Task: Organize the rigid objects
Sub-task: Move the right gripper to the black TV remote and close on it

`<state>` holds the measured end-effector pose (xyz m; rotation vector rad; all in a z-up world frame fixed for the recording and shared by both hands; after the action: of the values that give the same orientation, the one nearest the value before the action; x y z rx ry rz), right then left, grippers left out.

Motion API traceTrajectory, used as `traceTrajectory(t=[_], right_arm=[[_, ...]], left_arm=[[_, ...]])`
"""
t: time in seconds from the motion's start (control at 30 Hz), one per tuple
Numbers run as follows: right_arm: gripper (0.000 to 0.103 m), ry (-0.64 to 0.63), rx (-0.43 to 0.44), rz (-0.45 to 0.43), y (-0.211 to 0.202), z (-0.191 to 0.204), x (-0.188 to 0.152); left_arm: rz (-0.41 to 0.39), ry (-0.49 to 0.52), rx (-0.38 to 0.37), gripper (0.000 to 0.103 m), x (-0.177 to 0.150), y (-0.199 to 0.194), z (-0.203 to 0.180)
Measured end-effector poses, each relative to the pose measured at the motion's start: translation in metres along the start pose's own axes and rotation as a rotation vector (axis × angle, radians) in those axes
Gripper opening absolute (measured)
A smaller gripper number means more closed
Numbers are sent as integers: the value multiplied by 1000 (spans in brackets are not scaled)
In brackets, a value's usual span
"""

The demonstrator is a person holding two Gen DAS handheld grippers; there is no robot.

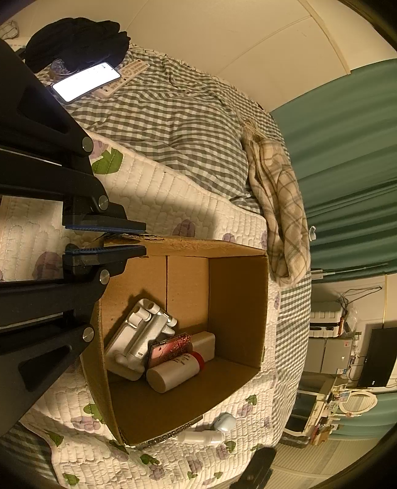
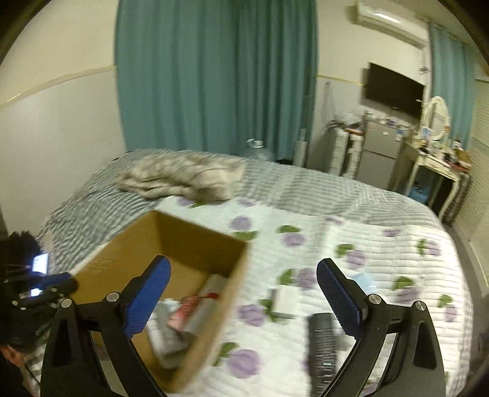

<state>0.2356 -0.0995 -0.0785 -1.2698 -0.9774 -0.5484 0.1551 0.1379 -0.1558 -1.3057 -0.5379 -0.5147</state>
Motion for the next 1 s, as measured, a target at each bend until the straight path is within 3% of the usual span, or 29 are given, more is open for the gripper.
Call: traceTrajectory(t=[0.2, 0.4, 0.53, 0.6, 0.67, 0.73, 0.83, 1.0], right_arm=[[97, 45, -124, 52, -5, -68, -26], [97, 133, -211, 180, 19, -117, -102], [97, 175, -195, 295, 47, -123, -153], [96, 179, -183, 319, 53, -121, -158], [90, 183, -151, 335, 60, -116, -162], [74, 176, -137, 375, 68, -111, -172], [62, 174, -117, 420, 75, -105, -182], [57, 180, -96, 459, 82, -100, -191]], left_arm=[[-1, 3, -4, 8, 0, -1, 0], [-1, 8, -3, 8, 1, -1, 1], [0, 7, -5, 8, 1, -1, 0], [-1, 7, -4, 8, 1, -2, 0], [-1, 4, -5, 8, 1, -2, 0], [-1, 0, -7, 8, 0, -3, 0], [-2, -1, -9, 8, 0, -3, -1], [-1, -6, -12, 8, 0, -4, -1]])
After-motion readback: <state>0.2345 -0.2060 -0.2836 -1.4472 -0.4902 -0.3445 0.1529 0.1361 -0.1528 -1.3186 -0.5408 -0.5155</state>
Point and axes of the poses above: each gripper's, at about its wrist camera, not at the fingertips, and y roughly the way its jaws point, z to its left, x to its top, the point moved 10 cm from there along y, roughly the way its jaws point, and after that the axes turned 4 degrees about -z, right-handed, at the moved point
